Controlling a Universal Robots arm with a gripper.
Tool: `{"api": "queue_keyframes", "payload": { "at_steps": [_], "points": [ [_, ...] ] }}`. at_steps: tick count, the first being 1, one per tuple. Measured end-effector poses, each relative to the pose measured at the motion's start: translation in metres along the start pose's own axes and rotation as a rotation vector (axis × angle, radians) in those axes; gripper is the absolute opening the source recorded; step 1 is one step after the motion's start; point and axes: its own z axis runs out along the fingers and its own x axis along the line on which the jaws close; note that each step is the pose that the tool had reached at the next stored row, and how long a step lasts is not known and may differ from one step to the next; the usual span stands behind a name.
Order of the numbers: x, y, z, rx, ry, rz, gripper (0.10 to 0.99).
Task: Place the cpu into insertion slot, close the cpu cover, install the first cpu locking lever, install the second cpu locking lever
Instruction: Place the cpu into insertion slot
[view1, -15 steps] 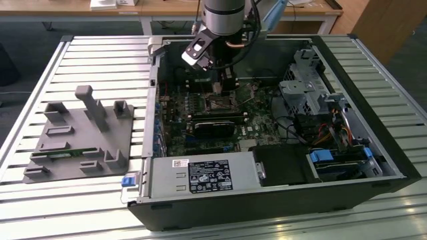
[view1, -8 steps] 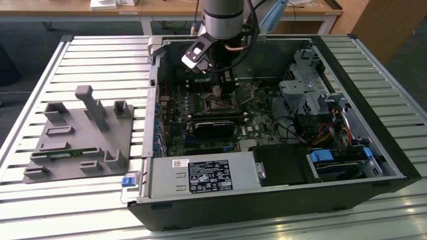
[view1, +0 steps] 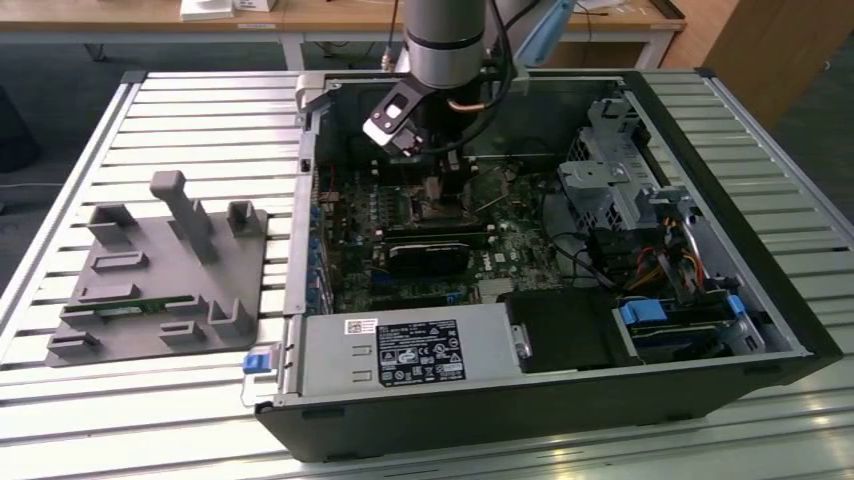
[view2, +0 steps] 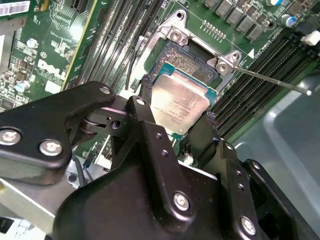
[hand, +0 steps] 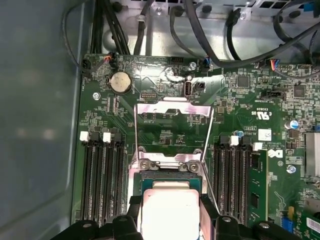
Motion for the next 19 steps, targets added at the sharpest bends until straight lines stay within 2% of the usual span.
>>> {"api": "queue_keyframes", "payload": {
  "at_steps": [19],
  "points": [
    [0.0002, -0.0031, 0.0166, 0.002, -0.0002, 0.005, 0.541]
  ]
}}
